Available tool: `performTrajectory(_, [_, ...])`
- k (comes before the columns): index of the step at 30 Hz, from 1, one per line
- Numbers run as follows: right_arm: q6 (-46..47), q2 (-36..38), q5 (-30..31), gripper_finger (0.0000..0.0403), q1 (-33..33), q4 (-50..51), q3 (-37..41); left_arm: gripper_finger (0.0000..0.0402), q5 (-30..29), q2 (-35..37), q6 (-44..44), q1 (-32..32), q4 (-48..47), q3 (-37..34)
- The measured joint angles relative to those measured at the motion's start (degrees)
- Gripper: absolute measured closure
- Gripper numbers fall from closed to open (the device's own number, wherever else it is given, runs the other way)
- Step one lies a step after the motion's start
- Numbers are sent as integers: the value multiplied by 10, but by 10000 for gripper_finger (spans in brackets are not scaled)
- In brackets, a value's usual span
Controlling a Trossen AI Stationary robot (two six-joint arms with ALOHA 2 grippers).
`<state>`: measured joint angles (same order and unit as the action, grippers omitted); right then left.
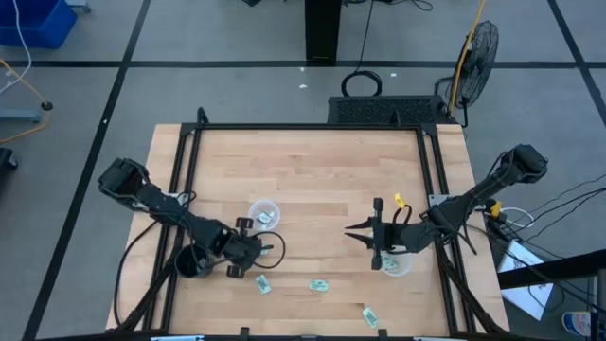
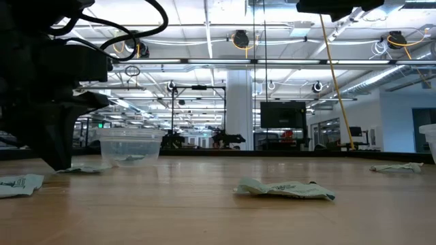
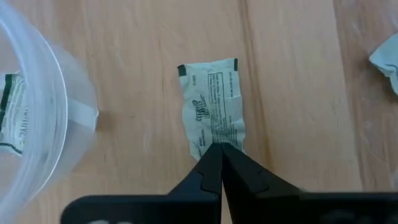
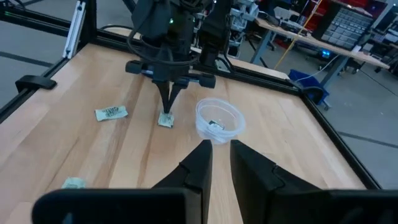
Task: Pick and place Stevia / Truvia into bins
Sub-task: Put the green stevia packet into the left transparent container
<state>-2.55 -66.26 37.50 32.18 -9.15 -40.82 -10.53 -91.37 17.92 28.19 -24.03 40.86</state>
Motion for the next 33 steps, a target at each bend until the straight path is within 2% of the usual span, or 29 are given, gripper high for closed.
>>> performTrajectory(6, [-11, 0, 0, 353, 0, 0, 0, 397, 1, 26, -39, 8, 1, -3])
performTrajectory(15, [-13, 0, 0, 353, 0, -1, 0, 393, 5, 43, 7, 4, -9, -3])
performTrajectory(26, [-12, 0, 0, 353, 0, -1, 0, 304, 17, 52, 35, 20, -10, -3])
performTrajectory(33, [-12, 0, 0, 353, 0, 0, 0, 265, -20, 24, 28, 23, 10, -2])
